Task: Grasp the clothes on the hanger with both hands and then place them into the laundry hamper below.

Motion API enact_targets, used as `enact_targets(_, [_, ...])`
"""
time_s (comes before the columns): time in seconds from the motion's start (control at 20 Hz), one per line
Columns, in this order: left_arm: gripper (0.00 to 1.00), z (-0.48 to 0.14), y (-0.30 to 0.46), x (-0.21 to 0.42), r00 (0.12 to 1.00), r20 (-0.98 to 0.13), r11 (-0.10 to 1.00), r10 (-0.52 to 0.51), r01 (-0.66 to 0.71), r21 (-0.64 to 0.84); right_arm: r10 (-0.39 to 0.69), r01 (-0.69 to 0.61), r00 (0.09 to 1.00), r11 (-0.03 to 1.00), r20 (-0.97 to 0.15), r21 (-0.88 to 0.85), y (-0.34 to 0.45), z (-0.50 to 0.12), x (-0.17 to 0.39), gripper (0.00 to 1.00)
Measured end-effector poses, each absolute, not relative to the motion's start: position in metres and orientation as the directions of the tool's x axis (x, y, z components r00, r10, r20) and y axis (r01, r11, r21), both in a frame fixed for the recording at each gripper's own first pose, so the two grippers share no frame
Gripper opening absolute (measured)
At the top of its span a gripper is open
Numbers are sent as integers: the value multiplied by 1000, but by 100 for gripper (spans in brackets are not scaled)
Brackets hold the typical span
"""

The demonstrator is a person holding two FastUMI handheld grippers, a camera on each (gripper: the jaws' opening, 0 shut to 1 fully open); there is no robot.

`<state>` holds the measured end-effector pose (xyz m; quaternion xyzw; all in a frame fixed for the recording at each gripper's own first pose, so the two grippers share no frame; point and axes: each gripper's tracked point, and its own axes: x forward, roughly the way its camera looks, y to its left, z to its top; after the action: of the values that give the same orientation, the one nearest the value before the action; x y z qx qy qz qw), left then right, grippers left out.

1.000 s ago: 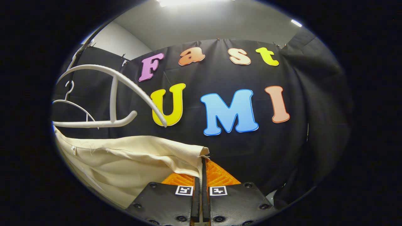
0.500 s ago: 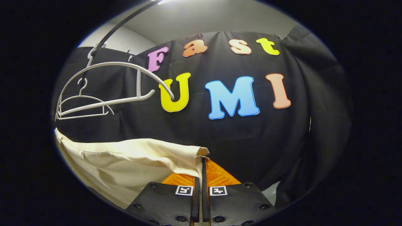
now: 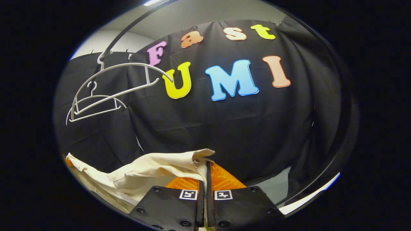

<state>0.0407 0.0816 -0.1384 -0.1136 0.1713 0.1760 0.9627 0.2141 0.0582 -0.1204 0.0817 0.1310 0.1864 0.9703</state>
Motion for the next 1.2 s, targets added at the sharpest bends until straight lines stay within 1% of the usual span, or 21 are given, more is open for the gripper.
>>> enact_targets(0.2, [1, -154, 67, 65, 887, -415, 945, 201, -287, -155, 327, -284, 894, 942, -307, 176, 43, -145, 175, 5])
enact_targets(0.4, [1, -169, 61, 59, 895, -433, 978, 103, -171, -121, 267, -227, 899, 962, -348, 153, 44, -153, 128, 5])
enact_targets(0.55, [1, -191, 49, 50, 889, -459, 989, 11, -78, -128, 269, -230, 890, 962, -369, 147, 67, -159, 94, 5])
enact_targets(0.75, [1, -207, 41, 47, 881, -471, 994, -53, 2, -107, 279, -230, 880, 958, -385, 170, 96, -167, 54, 5])
enact_targets(0.9, [0, -211, 40, 45, 869, -488, 994, -84, 36, -107, 293, -257, 864, 956, -409, 143, 117, -182, 31, 5])
enact_targets(1.0, [1, -221, 40, 44, 861, -501, 994, -87, 40, -105, 307, -276, 848, 952, -432, 136, 126, -194, 24, 5])
enact_targets(1.1, [1, -237, 41, 38, 852, -518, 994, -79, 27, -107, 314, -293, 834, 949, -454, 118, 136, -206, 19, 5])
enact_targets(1.2, [1, -240, 45, 34, 838, -542, 993, -65, -2, -121, 325, -319, 811, 943, -486, 98, 149, -220, 16, 5])
